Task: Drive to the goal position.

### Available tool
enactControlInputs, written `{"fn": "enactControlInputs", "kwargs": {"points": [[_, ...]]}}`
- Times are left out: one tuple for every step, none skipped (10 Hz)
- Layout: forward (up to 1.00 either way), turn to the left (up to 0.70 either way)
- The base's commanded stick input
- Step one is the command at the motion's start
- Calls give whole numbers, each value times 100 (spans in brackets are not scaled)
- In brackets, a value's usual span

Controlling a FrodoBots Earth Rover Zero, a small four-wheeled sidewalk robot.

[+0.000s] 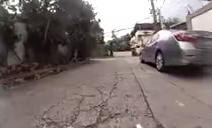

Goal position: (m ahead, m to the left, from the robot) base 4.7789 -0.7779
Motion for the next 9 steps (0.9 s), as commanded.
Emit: {"fn": "enactControlInputs", "kwargs": {"points": [[87,3],[88,3],[88,3],[87,3],[88,3],[88,3],[87,3],[87,3],[87,3]]}}
